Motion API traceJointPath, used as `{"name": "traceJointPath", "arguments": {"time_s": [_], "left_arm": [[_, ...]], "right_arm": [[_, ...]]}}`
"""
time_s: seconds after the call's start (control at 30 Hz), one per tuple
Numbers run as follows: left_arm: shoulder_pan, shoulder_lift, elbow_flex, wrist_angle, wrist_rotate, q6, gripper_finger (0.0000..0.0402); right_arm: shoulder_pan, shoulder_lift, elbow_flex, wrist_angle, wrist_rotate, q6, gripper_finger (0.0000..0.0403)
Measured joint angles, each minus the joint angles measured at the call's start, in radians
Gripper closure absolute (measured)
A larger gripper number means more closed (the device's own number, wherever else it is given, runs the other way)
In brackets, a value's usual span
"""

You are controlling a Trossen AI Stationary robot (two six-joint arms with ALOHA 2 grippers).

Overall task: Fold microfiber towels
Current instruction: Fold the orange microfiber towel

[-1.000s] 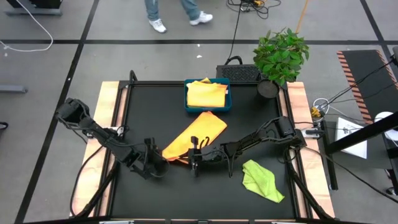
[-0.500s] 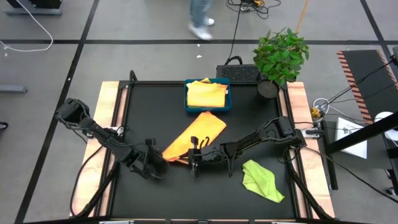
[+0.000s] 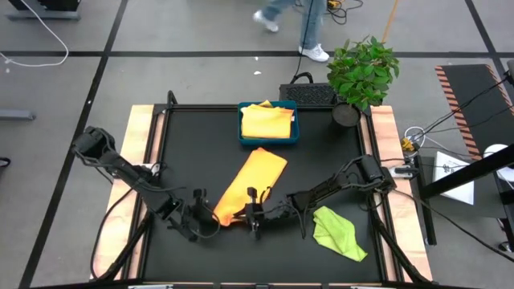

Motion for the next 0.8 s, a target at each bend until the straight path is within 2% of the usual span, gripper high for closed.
{"name": "traceJointPath", "arguments": {"time_s": [0.3,0.43,0.63,0.8], "left_arm": [[-0.111,0.000,0.125,0.003,-0.026,0.024,0.0399],[-0.152,0.002,0.173,0.027,-0.051,0.026,0.0400],[-0.184,0.075,0.270,0.082,-0.051,0.071,0.0400],[-0.181,0.168,0.370,0.022,-0.034,0.145,0.0400]], "right_arm": [[0.129,-0.078,-0.001,-0.139,0.005,0.068,0.0403],[0.207,-0.122,-0.001,-0.140,0.022,0.069,0.0403],[0.305,-0.166,0.000,-0.209,0.138,0.076,0.0403],[0.355,-0.190,-0.001,-0.296,0.269,0.125,0.0403]]}}
